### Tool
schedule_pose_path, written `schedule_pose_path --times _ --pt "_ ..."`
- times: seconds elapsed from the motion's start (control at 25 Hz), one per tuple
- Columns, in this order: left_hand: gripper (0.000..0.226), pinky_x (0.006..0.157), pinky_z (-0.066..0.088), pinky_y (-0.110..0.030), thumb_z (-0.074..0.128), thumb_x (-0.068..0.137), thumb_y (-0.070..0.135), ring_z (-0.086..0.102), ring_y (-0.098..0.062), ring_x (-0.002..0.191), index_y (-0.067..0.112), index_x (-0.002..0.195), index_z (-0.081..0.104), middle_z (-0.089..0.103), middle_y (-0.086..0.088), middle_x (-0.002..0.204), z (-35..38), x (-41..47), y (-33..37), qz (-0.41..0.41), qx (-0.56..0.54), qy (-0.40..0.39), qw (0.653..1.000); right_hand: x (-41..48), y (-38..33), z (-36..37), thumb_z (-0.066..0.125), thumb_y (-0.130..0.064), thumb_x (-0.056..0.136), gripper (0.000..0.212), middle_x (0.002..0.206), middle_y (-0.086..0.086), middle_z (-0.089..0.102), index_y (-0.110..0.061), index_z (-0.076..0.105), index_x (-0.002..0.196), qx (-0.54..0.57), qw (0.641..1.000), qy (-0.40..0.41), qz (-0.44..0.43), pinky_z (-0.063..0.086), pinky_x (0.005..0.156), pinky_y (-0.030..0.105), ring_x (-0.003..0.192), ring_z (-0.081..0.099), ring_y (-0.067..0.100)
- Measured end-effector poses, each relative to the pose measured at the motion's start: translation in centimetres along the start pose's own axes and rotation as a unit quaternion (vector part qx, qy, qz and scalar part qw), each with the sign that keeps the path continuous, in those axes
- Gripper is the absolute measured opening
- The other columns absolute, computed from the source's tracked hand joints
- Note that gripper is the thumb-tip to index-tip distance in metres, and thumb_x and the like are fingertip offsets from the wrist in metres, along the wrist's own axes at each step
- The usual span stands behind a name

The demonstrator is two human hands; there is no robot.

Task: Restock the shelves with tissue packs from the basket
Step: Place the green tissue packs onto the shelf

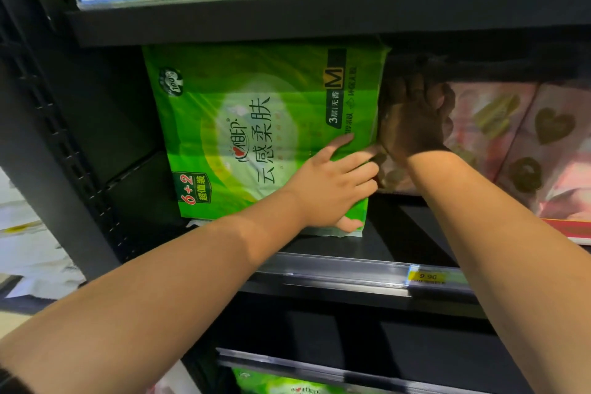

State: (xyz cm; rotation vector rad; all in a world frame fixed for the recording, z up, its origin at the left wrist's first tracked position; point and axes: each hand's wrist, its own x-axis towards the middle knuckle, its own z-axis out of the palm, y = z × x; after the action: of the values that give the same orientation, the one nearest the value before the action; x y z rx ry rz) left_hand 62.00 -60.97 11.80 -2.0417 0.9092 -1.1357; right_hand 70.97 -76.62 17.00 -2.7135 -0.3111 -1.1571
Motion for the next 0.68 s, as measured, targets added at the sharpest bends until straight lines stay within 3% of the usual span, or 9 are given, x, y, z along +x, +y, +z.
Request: schedule_pose_path --times 0.16,0.44,0.68 --pt "0.056 0.112 0.014 -0.05 0.056 0.069 0.07 0.051 -0.021 0.125 0.02 0.092 0.06 0.061 0.0 0.106 1.0 0.0 -0.2 -0.013 0.006 0.036 0.999 0.1 -0.3 0.1 0.042 -0.023 0.083 0.051 0.141 0.02 0.039 -0.013 0.045 0.133 -0.008 0.999 0.03 0.017 0.016 0.109 0.052 0.127 0.035 0.041" --pt "0.053 0.11 0.018 -0.052 0.054 0.071 0.069 0.054 -0.019 0.121 0.02 0.089 0.061 0.063 0.001 0.103 2.0 -0.1 -0.9 0.001 0.0 0.088 0.996 0.0 1.4 -0.1 0.047 -0.034 0.074 0.059 0.132 0.025 0.046 -0.009 0.051 0.127 -0.003 0.998 0.057 -0.031 0.023 0.099 0.049 0.119 0.041 0.043" --pt "0.051 0.11 0.016 -0.052 0.054 0.072 0.067 0.056 -0.019 0.12 0.019 0.089 0.06 0.063 -0.001 0.103 2.3 -0.1 -0.7 -0.006 -0.004 0.097 0.995 0.5 0.7 -1.3 0.041 -0.04 0.078 0.073 0.148 0.027 0.035 -0.01 0.038 0.144 -0.049 0.998 -0.003 -0.028 0.013 0.11 0.06 0.137 0.027 0.048"
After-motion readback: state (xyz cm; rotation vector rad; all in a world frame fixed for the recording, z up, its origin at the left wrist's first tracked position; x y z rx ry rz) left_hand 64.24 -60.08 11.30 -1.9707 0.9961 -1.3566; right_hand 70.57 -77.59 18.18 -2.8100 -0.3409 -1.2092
